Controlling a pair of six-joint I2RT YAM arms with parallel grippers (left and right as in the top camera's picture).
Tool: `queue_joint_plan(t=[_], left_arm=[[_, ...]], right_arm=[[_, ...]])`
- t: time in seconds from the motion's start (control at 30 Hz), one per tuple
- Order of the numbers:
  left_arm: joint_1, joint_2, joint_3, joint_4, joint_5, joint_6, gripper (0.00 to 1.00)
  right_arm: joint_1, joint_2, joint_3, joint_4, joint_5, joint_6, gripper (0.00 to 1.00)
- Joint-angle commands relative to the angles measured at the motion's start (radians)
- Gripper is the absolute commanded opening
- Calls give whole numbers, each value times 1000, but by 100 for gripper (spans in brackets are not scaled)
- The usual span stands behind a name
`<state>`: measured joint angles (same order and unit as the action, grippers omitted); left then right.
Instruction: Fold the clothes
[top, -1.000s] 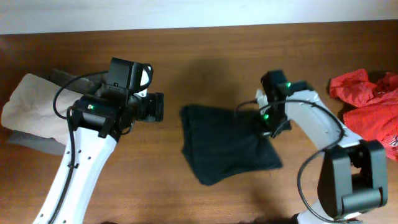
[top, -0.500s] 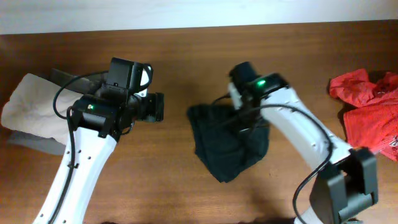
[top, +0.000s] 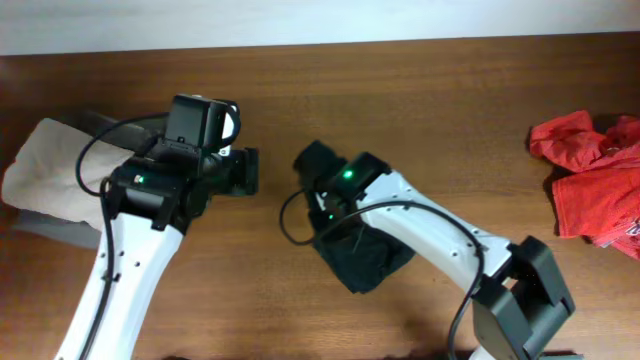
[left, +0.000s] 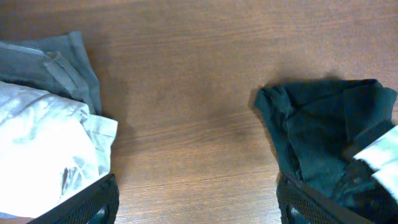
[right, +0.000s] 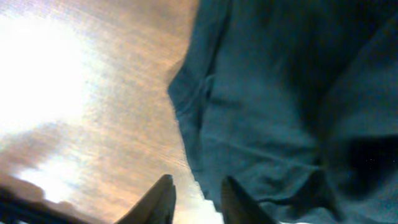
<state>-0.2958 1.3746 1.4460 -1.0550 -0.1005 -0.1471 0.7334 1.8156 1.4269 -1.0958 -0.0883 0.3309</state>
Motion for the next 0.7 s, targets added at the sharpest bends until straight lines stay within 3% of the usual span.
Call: queue_joint_plan(t=[0.0, 0.33, 0.47, 0.57, 0.67], left_arm=[[5, -40, 24, 4, -33, -2, 84], [4, -45, 24, 3, -47, -2, 86], [4, -45, 24, 6, -47, -2, 86], [4, -45, 24, 6, -47, -2, 86], [4, -45, 24, 6, -47, -2, 86]], right_arm=[[19, 8, 10, 0, -4, 26, 31], [-135, -105, 11, -16, 67, 21, 23], [-272, -138, 11, -14, 8, -69, 45], [-338, -111, 10, -15, -128, -203, 50], [-364, -72, 1, -15, -60, -264, 61]])
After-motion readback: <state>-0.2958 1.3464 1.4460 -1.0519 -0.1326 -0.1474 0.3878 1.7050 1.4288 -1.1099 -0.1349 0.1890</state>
